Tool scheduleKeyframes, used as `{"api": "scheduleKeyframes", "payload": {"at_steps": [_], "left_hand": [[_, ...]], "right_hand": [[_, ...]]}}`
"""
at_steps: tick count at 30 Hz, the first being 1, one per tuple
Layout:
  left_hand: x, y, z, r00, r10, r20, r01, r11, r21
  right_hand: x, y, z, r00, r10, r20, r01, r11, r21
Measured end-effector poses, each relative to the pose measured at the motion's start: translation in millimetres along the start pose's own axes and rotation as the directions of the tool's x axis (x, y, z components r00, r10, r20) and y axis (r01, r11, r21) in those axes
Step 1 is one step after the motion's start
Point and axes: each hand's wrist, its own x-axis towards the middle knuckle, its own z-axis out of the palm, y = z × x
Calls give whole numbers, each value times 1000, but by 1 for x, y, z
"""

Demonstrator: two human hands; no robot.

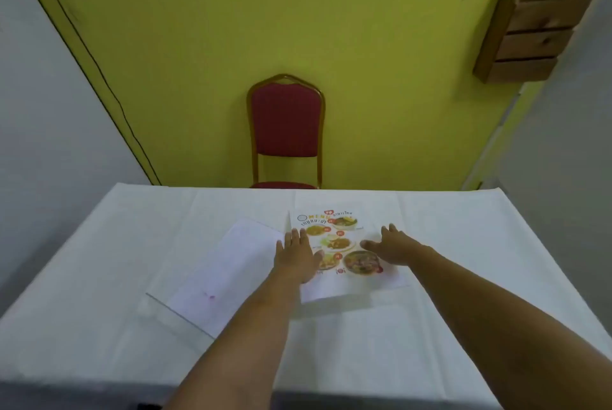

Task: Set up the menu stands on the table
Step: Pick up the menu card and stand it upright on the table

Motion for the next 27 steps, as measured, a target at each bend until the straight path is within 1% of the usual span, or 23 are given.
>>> {"api": "scheduleKeyframes", "payload": {"at_steps": [1,3,5,7,9,11,16,19,21,24,27], "left_hand": [[-1,2,4,1000,-24,13,24,1000,-7],[-4,1,13,997,-73,31,75,995,-68],[-5,-1,23,992,-122,17,123,982,-143],[-9,-1,32,985,-171,24,172,958,-228],[-10,-3,37,981,-193,19,190,935,-300],[-10,-2,40,977,-211,17,203,908,-366],[-3,-1,43,962,-262,72,256,783,-567],[-4,0,34,968,-231,102,233,656,-718],[-6,-1,29,970,-219,107,219,590,-778],[-7,0,22,974,-215,73,178,523,-833],[-5,10,15,975,-220,-3,111,505,-856]], "right_hand": [[0,1,3,1000,1,10,-1,1000,25],[2,3,11,1000,3,28,-7,988,152],[3,0,21,1000,0,19,-6,951,310],[3,-5,32,999,50,-19,-39,918,394],[3,-5,38,991,108,-81,-64,904,422],[4,-3,41,984,143,-110,-77,885,459],[8,1,44,980,173,-99,-97,849,520],[5,-3,40,977,191,-92,-113,838,534],[0,-6,34,973,210,-99,-123,827,548],[-4,-5,26,961,238,-138,-121,816,565],[-8,1,18,944,240,-228,-60,800,596]]}}
